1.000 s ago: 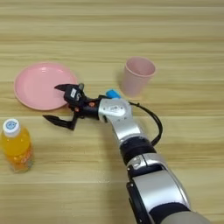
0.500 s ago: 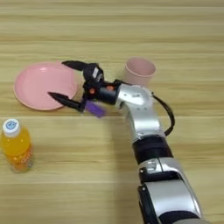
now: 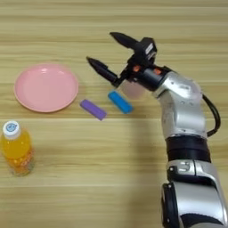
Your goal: Move the objects on the table
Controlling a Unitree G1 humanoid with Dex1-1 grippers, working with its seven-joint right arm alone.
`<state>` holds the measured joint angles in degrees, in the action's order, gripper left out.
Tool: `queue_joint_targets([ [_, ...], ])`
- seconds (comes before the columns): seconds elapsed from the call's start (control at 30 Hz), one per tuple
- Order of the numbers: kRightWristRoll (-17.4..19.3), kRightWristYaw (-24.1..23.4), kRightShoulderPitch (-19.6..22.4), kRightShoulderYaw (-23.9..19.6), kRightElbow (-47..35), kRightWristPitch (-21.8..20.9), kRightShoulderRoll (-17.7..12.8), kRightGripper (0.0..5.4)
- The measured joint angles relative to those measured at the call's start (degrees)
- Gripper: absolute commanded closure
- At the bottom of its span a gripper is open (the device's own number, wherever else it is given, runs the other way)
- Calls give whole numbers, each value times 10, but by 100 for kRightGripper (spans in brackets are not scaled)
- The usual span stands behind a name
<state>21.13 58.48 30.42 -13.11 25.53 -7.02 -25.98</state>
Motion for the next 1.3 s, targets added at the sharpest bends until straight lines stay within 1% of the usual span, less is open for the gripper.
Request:
queue_joint_targets([
  [0.1,0,-17,21,-25,57,-5,-18,3],
  [0.17,-2,-25,35,-37,100,-14,-35,3],
  [0.2,-2,-28,38,-40,109,-16,-38,3],
  [0.4,-17,-43,80,-52,230,-44,-64,3],
  [0.57,-25,-43,100,-54,302,-62,-75,3],
  [0.7,-30,-30,112,-53,348,-74,-78,3],
  [0.87,-40,-10,116,-53,396,-87,-86,3],
  [0.93,-42,7,117,-54,422,-98,-98,3],
  [1.03,-53,5,119,-54,451,-100,-106,3],
  [1.1,-64,-8,118,-54,472,-100,-118,3],
  [1.17,-66,-11,117,-55,481,-100,-123,3],
  [1.3,-76,-4,106,-56,495,-104,-124,3],
])
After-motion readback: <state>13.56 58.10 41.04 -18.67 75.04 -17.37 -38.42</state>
